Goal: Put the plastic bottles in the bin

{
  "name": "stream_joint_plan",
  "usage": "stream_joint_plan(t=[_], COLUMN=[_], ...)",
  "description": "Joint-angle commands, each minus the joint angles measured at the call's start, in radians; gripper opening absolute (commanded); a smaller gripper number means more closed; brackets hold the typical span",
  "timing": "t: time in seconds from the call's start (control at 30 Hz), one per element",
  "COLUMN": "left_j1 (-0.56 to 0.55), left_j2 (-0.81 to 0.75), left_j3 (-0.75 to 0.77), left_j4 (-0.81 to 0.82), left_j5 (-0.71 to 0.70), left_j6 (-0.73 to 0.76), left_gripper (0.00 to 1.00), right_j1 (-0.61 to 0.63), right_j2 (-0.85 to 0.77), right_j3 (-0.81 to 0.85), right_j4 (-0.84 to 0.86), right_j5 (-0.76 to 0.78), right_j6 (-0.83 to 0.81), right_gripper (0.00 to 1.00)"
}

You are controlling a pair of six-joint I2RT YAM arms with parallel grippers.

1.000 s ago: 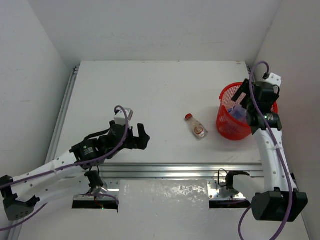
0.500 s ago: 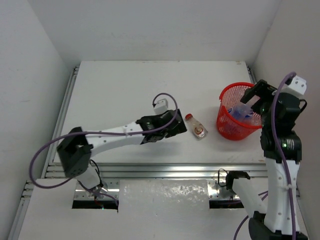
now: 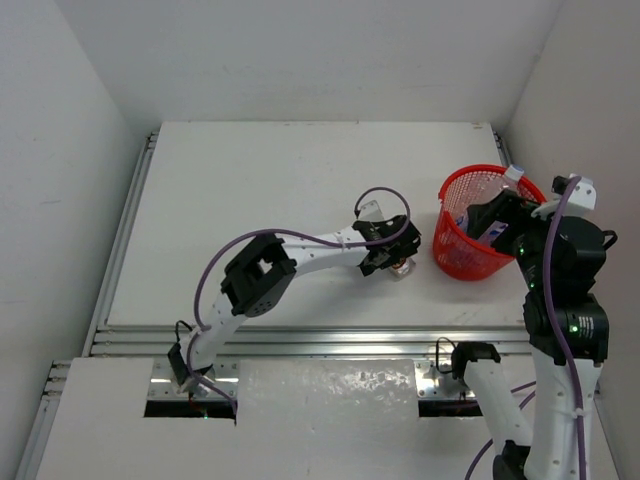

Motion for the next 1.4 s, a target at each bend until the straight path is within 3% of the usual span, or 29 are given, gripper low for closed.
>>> stream_joint_plan(t=[0.0,0.13,0.17,0.23,0.27,0.33,0.37,0.4,0.5,0.53,0.6,0.63,0.7,0.77,0.87,0.9,1.0,1.13,1.37], left_j1=[-0.004,0.006,0.014,0.020,0.023,0.025,0.025,0.025,0.023,0.023,0.023,0.025,0.025,0.031,0.040,0.040,0.042,0.042,0.042], left_j2=[0.065,0.148,0.162,0.160,0.131,0.026,-0.020,-0.073,-0.327,-0.473,-0.626,-0.777,-0.924,-1.207,-1.428,-1.467,-1.553,-1.518,-1.420], left_j3=[0.107,0.180,0.179,0.142,0.115,-0.032,-0.098,-0.161,-0.534,-0.607,-0.823,-0.887,-1.049,-1.187,-1.293,-1.304,-1.303,-1.233,-1.163], left_j4=[-0.031,-0.057,-0.057,-0.067,-0.073,-0.026,0.007,0.066,0.253,0.316,0.531,0.608,0.777,0.926,1.037,1.050,1.064,1.045,1.075], left_j5=[0.014,0.019,0.023,0.019,0.013,-0.024,-0.050,-0.065,-0.142,-0.161,-0.152,-0.103,-0.051,0.113,0.343,0.344,0.431,0.555,0.640], left_j6=[-0.018,-0.015,-0.009,-0.004,-0.004,0.002,0.025,0.040,0.170,0.280,0.414,0.562,0.673,0.852,0.907,0.911,0.902,0.881,0.844], left_gripper=[0.97,0.91,0.73,0.54,0.32,0.20,0.07,0.01,0.00,0.00,0.00,0.00,0.00,0.00,0.00,0.00,0.00,0.00,0.00], right_j1=[-0.001,-0.001,0.001,0.001,0.001,0.001,-0.001,0.001,0.002,0.002,0.004,0.004,0.007,0.013,0.116,0.117,0.295,0.485,0.573], right_j2=[-0.017,-0.033,-0.036,-0.042,-0.050,-0.056,-0.060,-0.057,-0.042,-0.039,-0.024,-0.018,-0.002,0.007,0.064,0.076,0.108,0.147,0.168], right_j3=[-0.022,-0.044,-0.047,-0.049,-0.049,-0.068,-0.076,-0.082,-0.130,-0.148,-0.206,-0.223,-0.274,-0.335,-0.412,-0.417,-0.415,-0.411,-0.417], right_j4=[0.014,0.040,0.040,0.042,0.043,0.060,0.068,0.074,0.188,0.240,0.360,0.475,0.637,0.801,1.021,1.028,1.002,1.040,1.160], right_j5=[-0.070,-0.110,-0.117,-0.134,-0.140,-0.188,-0.215,-0.251,-0.523,-0.721,-0.894,-1.015,-1.074,-1.099,-1.153,-1.144,-1.061,-0.990,-0.974], right_j6=[-0.020,-0.014,-0.013,-0.013,-0.013,-0.005,0.002,0.007,0.036,0.089,0.180,0.228,0.346,0.421,0.555,0.555,0.442,0.340,0.313], right_gripper=[0.99,0.99,0.99,0.99,0.99,0.99,0.99,0.99,0.99,0.99,0.99,0.99,0.99,0.99,0.99,0.99,0.99,0.99,0.99])
